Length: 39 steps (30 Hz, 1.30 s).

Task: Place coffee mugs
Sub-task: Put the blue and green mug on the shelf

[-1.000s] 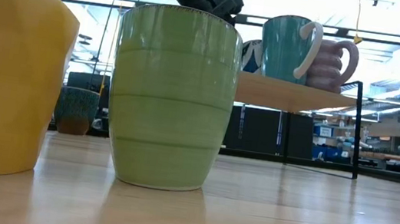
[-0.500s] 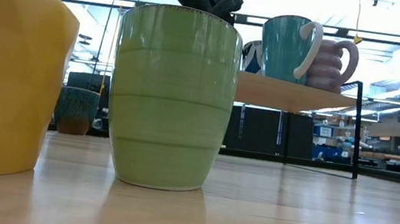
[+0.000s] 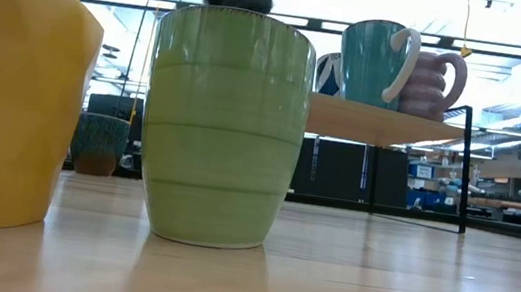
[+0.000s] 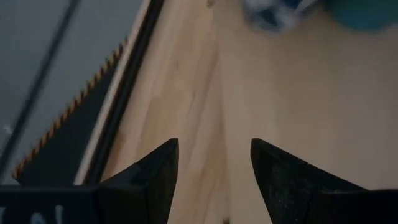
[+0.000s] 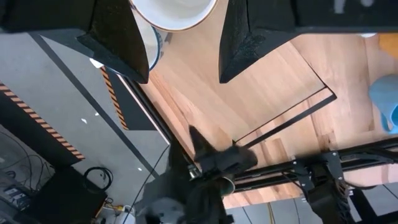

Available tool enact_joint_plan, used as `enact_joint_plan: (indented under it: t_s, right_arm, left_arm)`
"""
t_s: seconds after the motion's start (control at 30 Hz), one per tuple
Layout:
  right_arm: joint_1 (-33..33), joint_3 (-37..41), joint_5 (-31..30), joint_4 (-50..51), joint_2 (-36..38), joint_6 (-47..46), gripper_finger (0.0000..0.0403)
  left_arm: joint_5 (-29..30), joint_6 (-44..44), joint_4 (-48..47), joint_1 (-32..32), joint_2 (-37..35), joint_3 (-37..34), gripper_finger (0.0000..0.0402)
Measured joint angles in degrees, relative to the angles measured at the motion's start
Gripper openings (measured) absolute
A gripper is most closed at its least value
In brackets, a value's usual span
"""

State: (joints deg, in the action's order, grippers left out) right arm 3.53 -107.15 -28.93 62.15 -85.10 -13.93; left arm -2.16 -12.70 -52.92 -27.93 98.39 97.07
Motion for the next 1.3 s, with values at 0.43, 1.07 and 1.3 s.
enact_joint_plan:
  t_s: [0.43, 1.07, 1.3]
  right_arm:
    - [-0.02, 0.00, -0.05, 0.04, 0.00, -0.83, 0.0201]
    - [-0.01, 0.00, -0.56, -3.65, 0.00, 3.32, 0.0201]
    - [0.07, 0.00, 0.00, -3.80, 0.00, 3.49, 0.0201]
  left_arm:
    - [-4.74, -0.36, -10.63, -13.26, -1.74, -0.08, 0.0207]
    - [1.33, 19.82, -23.97, -26.98, -3.31, -12.71, 0.0208]
    - [3.94, 22.34, -18.01, -26.19, -4.65, -19.04, 0.0208]
